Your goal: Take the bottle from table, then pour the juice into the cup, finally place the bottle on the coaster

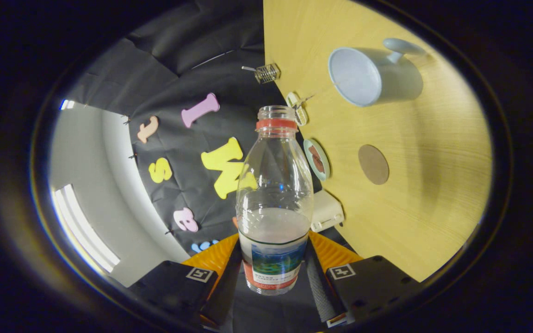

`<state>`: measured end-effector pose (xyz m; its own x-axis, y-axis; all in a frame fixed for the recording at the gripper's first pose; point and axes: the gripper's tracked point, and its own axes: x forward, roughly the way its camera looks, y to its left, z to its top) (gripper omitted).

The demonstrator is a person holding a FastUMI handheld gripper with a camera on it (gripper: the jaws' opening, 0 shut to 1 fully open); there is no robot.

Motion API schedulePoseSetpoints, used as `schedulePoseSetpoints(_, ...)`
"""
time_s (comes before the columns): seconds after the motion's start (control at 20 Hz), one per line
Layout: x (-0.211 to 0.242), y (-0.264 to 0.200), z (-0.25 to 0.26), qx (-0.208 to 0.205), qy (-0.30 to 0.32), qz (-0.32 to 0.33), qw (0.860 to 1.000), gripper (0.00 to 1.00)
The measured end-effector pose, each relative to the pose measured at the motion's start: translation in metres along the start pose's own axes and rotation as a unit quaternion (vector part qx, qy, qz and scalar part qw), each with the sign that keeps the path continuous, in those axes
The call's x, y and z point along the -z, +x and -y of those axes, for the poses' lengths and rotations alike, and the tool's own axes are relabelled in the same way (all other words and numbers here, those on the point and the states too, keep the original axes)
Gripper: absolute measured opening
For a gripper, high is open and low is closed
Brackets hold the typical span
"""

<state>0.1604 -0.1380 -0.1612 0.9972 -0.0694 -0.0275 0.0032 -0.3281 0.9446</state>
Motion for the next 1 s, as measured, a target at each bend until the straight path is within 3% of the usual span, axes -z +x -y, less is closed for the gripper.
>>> schedulePoseSetpoints(1.0,-0.002,0.006,-0.041,-0.02,0.062,0.009,0.998,0.75)
